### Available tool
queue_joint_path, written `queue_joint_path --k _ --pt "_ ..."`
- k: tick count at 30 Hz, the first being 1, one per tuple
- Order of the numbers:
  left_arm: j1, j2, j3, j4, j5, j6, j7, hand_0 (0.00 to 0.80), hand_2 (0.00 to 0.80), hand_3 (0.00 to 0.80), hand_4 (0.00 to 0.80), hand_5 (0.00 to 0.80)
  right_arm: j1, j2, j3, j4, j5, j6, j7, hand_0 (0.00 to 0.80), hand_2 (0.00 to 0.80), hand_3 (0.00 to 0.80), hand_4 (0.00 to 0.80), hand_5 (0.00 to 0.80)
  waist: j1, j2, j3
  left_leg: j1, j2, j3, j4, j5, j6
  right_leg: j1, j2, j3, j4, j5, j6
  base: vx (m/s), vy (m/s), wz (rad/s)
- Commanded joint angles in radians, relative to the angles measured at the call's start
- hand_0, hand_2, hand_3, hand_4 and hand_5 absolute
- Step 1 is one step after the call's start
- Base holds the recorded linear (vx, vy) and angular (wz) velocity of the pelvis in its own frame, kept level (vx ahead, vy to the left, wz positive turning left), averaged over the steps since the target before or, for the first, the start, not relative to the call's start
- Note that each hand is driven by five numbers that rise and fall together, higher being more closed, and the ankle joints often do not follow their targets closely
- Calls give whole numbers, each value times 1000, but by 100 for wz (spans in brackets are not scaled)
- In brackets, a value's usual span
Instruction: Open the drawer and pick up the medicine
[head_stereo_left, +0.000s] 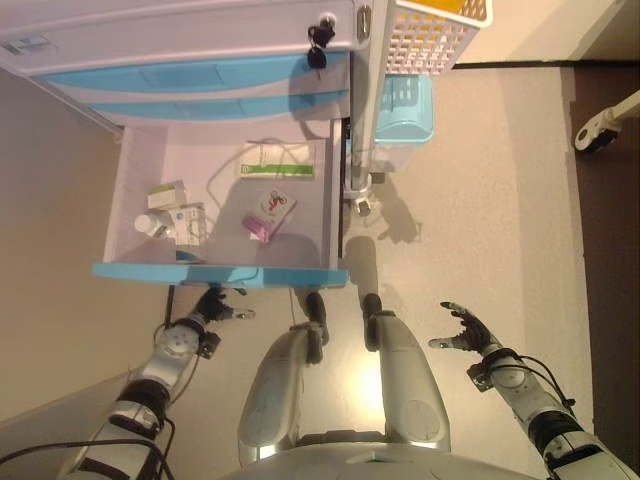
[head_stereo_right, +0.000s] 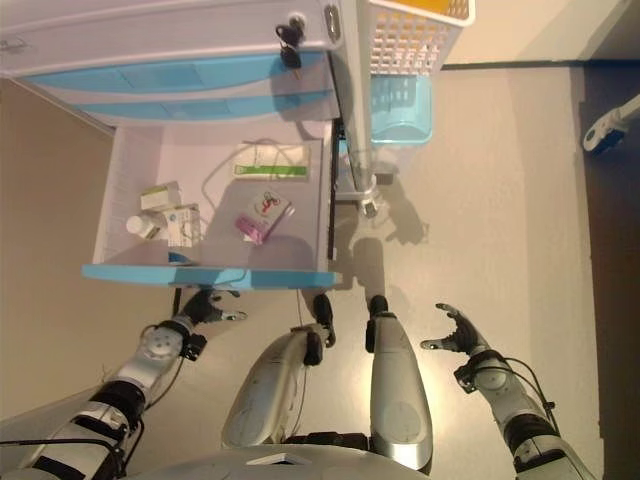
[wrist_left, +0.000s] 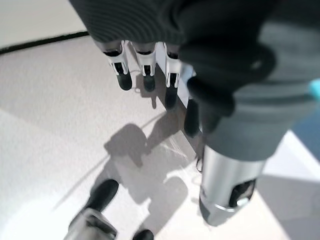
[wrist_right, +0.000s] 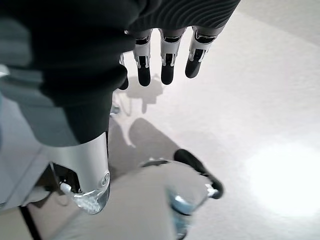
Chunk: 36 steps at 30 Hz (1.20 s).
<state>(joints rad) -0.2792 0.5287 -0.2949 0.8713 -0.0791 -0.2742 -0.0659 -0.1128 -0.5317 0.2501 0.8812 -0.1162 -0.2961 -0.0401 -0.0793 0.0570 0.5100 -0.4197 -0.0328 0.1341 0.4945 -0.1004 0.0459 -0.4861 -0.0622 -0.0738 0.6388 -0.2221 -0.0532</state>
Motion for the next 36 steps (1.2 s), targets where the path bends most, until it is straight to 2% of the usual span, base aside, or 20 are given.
queue_joint_path --k 1,6,9,13,17,23,25,32,36 --pt "-18 68 75 -79 -23 35 9 0 0 0 0 0 103 -32 -12 -82 45 29 8 0 0 0 0 0 -37 -23 -61 -54 -25 -10 130 -130 38 -53 10 -17 102 -40 12 60 85 -26" --pt "-144 213 157 -89 -139 123 -24 0 0 0 0 0 147 -67 -27 -133 26 49 29 0 0 0 0 0 -73 -37 -53 -137 -18 8 213 -158 46 -135 36 18 163 -48 7 45 78 -21" --pt "-269 298 196 -62 -258 175 -31 0 0 0 0 0 168 -77 -24 -140 33 34 13 0 0 0 0 0 -98 -45 -47 -183 -12 17 264 -176 50 -181 51 35 197 -54 3 25 75 -8" --pt "-437 336 204 13 -363 203 5 0 0 0 0 0 168 -65 4 -109 43 9 -18 0 0 0 0 0 -120 -56 -48 -230 -4 15 323 -203 56 -227 68 54 225 -61 -2 40 31 -4" --pt "-591 366 161 65 -414 195 86 0 0 0 0 0 167 -48 49 -100 53 -10 -50 0 0 0 0 0 -139 -68 -50 -263 0 10 343 -210 60 -263 90 68 223 -51 -2 18 -2 -3" --pt "-757 347 119 99 -517 98 278 0 0 0 0 0 146 -27 97 -73 75 -26 -92 0 0 0 0 0 -156 -81 -49 -269 1 9 325 -205 59 -272 112 83 187 -28 1 7 -2 2" --pt "-778 325 114 108 -538 64 305 0 0 0 0 0 134 -20 108 -58 85 -30 -100 0 0 0 0 0 -158 -83 -50 -271 2 11 321 -204 57 -274 114 84 178 -23 2 0 0 0" --pt "-729 267 122 101 -538 55 309 0 0 0 0 0 121 -6 108 -47 74 -31 -103 0 0 0 0 0 -164 -81 -56 -249 -1 17 297 -200 52 -261 123 97 157 -13 6 20 9 -3" --pt "-683 258 136 110 -553 71 262 0 0 0 0 0 124 2 102 -57 65 -31 -103 0 0 0 0 0 -164 -78 -58 -233 0 24 274 -192 53 -249 124 102 139 -3 12 0 0 0"
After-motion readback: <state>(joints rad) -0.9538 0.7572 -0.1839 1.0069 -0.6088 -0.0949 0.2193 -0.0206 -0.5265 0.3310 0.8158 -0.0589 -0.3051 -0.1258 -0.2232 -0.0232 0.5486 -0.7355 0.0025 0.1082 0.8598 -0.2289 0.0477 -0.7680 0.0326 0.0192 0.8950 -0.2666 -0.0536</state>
